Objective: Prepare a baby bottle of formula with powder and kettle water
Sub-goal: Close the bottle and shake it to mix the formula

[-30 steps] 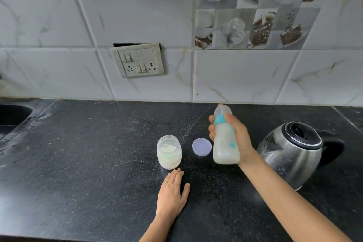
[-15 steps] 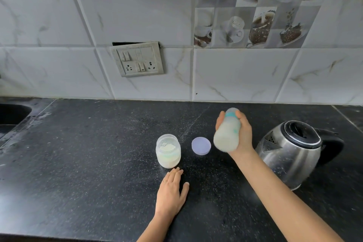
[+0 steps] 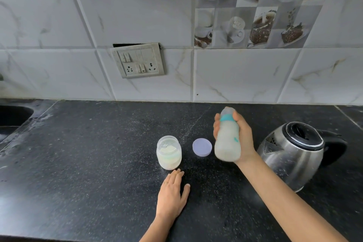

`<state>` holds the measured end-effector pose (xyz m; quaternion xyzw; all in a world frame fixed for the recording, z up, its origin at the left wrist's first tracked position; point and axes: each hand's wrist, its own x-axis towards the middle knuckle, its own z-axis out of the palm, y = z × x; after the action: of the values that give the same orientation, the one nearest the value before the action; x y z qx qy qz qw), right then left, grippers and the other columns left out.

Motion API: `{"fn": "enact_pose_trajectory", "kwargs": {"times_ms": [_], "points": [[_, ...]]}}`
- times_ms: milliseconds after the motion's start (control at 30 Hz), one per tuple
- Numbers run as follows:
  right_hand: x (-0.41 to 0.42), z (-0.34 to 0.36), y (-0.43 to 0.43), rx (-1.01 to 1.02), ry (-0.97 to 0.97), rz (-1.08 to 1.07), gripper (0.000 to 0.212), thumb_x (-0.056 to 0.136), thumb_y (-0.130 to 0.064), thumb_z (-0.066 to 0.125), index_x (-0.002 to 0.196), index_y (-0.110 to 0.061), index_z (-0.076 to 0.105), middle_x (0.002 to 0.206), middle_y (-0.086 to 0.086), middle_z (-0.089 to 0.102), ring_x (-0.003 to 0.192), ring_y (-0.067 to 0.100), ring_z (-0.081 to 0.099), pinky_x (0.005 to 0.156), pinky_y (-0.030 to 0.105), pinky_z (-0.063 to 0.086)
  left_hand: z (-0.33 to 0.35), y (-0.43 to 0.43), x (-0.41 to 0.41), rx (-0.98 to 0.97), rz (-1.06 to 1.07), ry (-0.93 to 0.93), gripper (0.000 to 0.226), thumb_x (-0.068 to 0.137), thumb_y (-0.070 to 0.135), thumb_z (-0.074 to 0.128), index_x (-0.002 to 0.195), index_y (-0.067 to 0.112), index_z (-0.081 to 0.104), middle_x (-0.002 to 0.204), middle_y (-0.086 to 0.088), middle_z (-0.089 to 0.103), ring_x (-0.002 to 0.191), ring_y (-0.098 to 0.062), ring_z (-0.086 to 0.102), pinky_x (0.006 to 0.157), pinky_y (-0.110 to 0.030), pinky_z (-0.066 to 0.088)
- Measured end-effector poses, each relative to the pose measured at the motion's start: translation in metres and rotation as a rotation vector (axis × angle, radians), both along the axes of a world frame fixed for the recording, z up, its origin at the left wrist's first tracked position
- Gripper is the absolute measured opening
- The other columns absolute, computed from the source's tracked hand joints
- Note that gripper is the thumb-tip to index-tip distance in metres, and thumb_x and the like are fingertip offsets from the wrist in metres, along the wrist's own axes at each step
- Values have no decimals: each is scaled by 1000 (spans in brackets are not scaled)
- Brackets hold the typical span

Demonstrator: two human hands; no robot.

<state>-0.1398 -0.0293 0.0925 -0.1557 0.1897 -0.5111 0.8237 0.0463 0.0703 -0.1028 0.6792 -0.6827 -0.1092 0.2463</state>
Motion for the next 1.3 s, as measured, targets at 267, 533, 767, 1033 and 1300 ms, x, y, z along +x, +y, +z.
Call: {"fn": "enact_pose_trajectory", "kwargs": {"times_ms": [267, 533, 767, 1033, 1300], "points": [[1, -4, -7, 70, 49, -102, 39, 79, -37, 67, 112, -20, 55, 99, 8, 59, 75, 18, 66, 62, 29, 59, -1, -1, 0, -3, 8, -16, 50, 95, 48, 39, 137, 22, 46, 145, 8, 42, 137, -9, 31, 114, -21, 16], [1, -13, -18, -170, 347, -241, 46, 82, -22, 66, 127, -26, 56, 123, 21, 61, 103, 30, 67, 81, 39, 56, -2, -3, 0, 3, 16, -26, 51, 94, 50, 37, 136, 23, 45, 145, 9, 43, 137, -8, 32, 115, -24, 20], [-7, -23, -15, -98, 46, 107, 39, 87, -39, 52, 121, -23, 59, 95, 13, 61, 67, 23, 62, 54, 33, 54, -2, -5, -1, -8, 31, -38, 52, 93, 52, 36, 134, 23, 47, 143, 8, 45, 135, -10, 35, 114, -24, 22], [-9, -12, -22, -101, 192, 122, 69, 54, -36, 89, 113, -18, 59, 85, 7, 62, 60, 17, 60, 49, 26, 52, -3, -4, -3, 4, 34, -40, 50, 93, 51, 38, 135, 23, 46, 144, 8, 44, 135, -10, 34, 114, -25, 23], [0, -5, -22, -21, 37, 47, 66, 56, -29, 85, 112, -15, 53, 84, 6, 60, 58, 16, 62, 47, 25, 53, -1, -4, -4, -8, 36, -28, 48, 93, 49, 41, 132, 24, 48, 141, 9, 47, 131, -10, 38, 111, -24, 25]]}}
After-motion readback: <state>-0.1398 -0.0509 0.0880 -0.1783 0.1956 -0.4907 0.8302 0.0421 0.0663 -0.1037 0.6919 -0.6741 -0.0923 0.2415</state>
